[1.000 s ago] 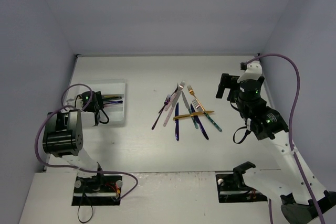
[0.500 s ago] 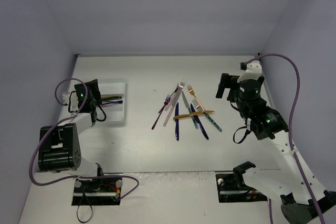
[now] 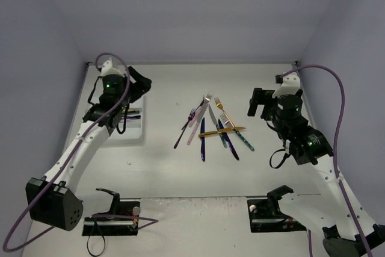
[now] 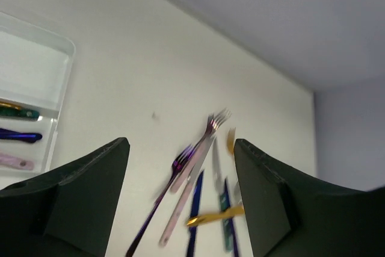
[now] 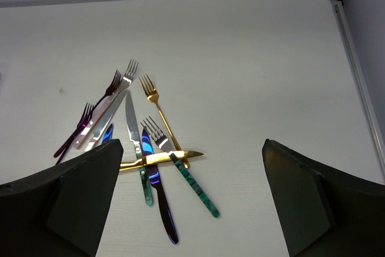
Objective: Sort the eating utensils into containers
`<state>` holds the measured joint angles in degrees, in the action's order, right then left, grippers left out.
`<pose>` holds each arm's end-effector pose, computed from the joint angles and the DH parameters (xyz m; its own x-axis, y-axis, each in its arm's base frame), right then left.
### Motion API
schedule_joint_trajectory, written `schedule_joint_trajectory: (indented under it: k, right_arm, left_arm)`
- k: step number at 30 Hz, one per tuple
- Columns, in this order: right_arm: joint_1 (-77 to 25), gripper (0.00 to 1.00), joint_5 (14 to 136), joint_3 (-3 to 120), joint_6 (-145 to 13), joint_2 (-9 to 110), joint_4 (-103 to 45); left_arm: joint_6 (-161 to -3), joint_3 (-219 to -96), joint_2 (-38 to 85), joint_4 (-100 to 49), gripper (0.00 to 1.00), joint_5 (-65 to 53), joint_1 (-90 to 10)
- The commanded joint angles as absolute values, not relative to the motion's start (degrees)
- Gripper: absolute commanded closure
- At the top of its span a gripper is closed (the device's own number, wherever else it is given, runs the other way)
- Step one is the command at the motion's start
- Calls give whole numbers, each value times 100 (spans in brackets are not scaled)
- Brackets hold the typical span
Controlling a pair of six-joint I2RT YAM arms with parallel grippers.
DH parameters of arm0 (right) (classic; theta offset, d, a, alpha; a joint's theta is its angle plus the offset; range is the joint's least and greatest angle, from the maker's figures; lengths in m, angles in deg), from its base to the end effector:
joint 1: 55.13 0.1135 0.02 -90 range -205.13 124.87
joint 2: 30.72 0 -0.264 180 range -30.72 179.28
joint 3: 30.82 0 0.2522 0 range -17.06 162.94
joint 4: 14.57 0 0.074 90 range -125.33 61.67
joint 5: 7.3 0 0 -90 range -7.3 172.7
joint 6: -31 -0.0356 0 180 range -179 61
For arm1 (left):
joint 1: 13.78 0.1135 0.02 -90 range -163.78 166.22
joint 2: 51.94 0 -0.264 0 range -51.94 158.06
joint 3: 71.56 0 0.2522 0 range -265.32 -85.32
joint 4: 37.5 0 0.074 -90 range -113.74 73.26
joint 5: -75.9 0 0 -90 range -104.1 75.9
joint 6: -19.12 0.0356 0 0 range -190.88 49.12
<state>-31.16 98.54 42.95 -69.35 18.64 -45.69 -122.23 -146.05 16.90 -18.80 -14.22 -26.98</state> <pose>0.1732 0.0664 0.4054 -0.1307 0.1310 -0.9827 -0.1216 0.9816 0.1471 0.2750 -0.0644 0.3598 -0.3141 -0.7285 -0.6088 -0.0303 0.6486 -0.7605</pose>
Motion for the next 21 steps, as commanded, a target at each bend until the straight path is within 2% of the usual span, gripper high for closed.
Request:
schedule_joint_trajectory:
  k: [1,8,17,21]
  right_arm:
    - [-3149,0,9521,4199,-7008,1901,-4300]
    - [-3149,0,9155,3984,-7243,2188,-4318]
    - [-3149,1,9096,3722,-7717,2467,-4308]
    - [-3149,1,9109,3649,-7841,2562,-4309]
  left_arm:
    - [-10067,-15088,1973,-639,32,-1352,-3471]
    - [-9077,-15393,2910,-261,31,-1357,-4490]
    - [-8847,-15760,4069,-270,33,-969,-4779]
    - [-8722,-16013,4575,-275,39,-748,-4811]
